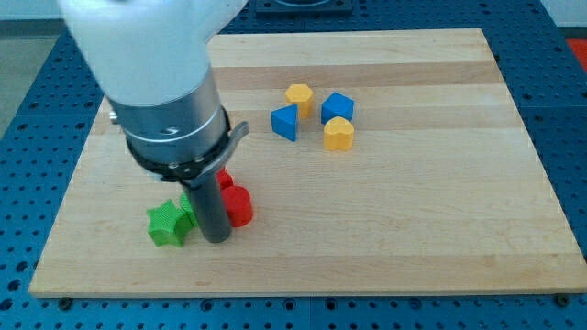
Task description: Place the red circle bottom right to the blue triangle
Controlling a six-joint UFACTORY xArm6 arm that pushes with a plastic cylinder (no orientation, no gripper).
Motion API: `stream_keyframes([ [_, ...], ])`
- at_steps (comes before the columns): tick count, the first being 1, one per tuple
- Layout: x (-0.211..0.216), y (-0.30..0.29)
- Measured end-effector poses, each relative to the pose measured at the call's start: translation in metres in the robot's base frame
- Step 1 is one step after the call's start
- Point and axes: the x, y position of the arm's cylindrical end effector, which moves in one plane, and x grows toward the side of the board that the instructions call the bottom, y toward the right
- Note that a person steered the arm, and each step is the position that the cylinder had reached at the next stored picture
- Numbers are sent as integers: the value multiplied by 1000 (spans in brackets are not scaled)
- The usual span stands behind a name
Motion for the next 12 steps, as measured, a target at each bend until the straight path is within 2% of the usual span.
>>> stream_keyframes([
  [2, -13, 49],
  [3, -25, 52],
  [5, 4, 28],
  [8, -27, -11],
  [12, -48, 62],
])
